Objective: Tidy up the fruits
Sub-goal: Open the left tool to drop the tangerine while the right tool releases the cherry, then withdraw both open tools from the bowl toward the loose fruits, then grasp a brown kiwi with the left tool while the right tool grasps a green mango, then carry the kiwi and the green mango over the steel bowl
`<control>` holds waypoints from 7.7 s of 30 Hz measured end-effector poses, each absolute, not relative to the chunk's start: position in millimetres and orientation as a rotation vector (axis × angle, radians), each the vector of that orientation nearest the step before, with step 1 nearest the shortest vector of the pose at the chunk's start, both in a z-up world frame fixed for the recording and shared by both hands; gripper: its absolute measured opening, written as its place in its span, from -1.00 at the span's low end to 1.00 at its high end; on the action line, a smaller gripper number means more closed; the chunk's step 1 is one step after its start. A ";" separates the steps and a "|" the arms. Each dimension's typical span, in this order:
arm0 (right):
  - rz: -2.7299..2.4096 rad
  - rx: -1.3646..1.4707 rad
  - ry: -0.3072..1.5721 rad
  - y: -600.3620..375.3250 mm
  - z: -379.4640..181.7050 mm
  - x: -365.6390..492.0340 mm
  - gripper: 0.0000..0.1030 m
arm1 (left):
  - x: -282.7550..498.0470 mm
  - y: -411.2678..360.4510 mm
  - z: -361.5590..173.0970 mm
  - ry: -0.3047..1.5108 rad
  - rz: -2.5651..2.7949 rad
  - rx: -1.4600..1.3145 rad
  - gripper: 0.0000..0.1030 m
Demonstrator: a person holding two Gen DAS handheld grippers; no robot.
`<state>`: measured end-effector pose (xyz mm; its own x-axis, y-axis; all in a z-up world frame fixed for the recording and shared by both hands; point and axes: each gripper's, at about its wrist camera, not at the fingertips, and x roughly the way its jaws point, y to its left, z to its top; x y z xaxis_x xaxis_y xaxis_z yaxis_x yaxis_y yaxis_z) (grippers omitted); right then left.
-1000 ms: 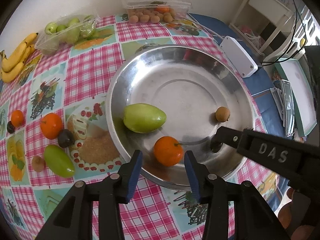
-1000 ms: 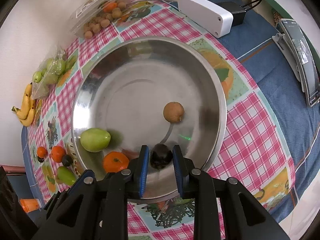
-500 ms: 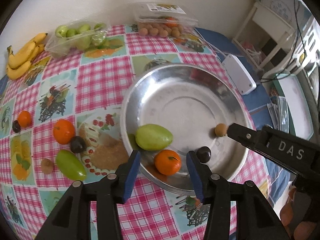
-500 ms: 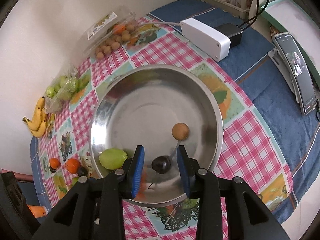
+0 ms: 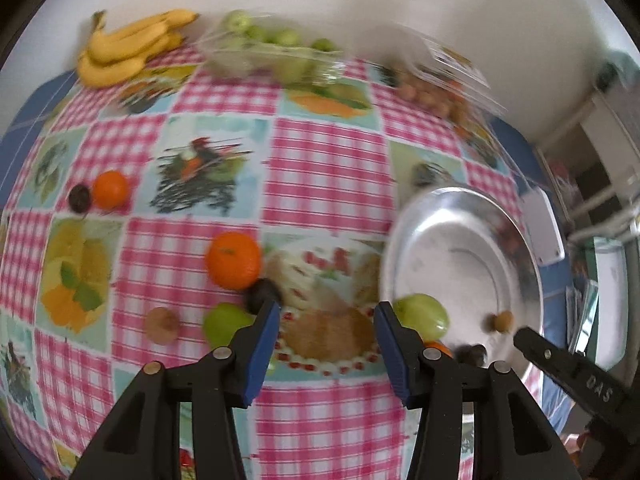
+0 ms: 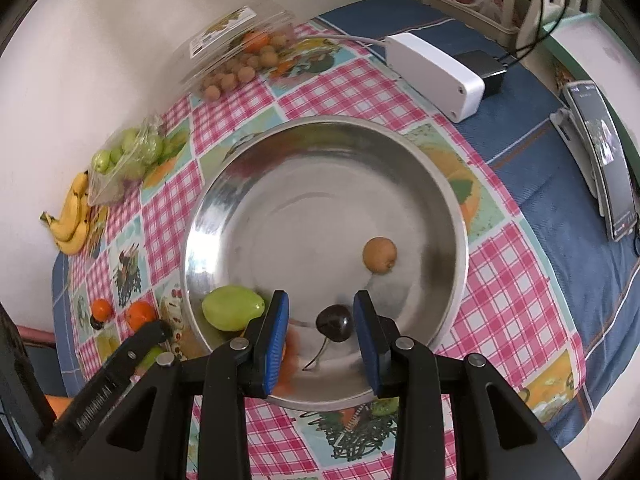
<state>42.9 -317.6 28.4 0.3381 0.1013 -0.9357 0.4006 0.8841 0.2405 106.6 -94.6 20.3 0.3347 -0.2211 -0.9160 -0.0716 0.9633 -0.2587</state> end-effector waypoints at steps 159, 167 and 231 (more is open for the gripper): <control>0.251 0.111 1.250 -104.0 -8.5 76.0 -0.22 | 100.0 32.2 -4.2 1.268 -0.036 -0.435 -0.46; 0.295 0.125 1.184 -103.6 19.1 70.6 -0.22 | 99.5 36.0 21.8 1.201 -0.037 -0.421 -0.46; -0.094 0.422 1.122 -317.1 3.0 59.4 -0.22 | 131.1 -176.6 21.0 1.134 -0.280 0.003 -0.46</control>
<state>59.4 -317.1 3.0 0.4391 0.1367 -0.8880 0.2827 0.9171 0.2810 131.1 -176.6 21.0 0.3923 -0.2193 -0.8933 0.2220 0.9650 -0.1394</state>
